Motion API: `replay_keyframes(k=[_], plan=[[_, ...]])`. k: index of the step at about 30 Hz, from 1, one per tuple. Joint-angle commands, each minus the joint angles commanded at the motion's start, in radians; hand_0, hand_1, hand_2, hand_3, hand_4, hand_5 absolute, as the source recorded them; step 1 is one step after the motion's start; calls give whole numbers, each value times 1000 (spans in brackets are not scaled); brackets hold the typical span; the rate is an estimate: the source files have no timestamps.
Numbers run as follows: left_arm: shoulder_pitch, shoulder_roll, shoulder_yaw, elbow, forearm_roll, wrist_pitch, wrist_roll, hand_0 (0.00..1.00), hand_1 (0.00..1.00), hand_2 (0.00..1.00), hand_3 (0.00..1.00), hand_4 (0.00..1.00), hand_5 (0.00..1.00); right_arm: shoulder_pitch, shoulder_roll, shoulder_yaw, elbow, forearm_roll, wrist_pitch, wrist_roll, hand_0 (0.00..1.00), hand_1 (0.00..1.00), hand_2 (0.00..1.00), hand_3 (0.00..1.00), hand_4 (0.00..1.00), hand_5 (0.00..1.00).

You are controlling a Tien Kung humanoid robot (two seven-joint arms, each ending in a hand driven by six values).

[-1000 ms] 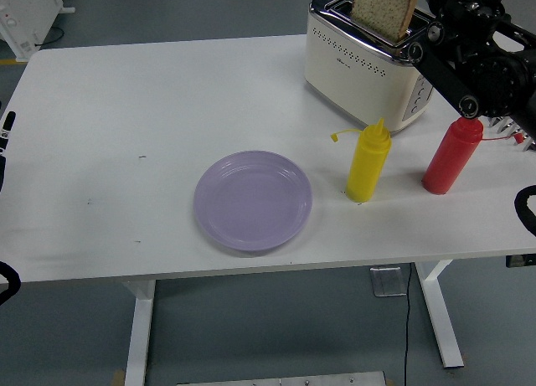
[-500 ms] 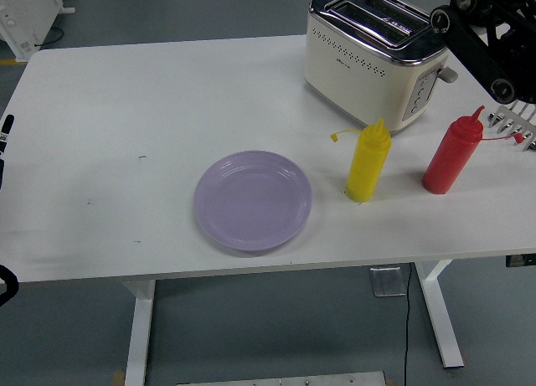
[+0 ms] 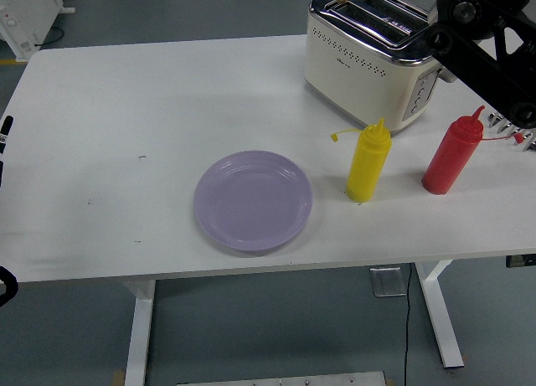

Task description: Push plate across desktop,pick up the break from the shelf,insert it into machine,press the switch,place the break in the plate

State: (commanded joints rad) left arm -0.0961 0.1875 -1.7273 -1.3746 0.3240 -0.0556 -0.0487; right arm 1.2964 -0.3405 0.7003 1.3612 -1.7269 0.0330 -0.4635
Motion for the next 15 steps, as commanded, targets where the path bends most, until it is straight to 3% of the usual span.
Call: replay_keyframes(k=[7,15], plan=[[-2,-1,-2,0,0,0,0,868,826,875,781,707,998,10,1,-114,101,200,54,-5,204,272,373,470,340,98],[-4,-2,-3,0,0,1,0,868,825,875,780,708,998,16,24,-262,94,410,78,8,207,271,373,471,339,101]])
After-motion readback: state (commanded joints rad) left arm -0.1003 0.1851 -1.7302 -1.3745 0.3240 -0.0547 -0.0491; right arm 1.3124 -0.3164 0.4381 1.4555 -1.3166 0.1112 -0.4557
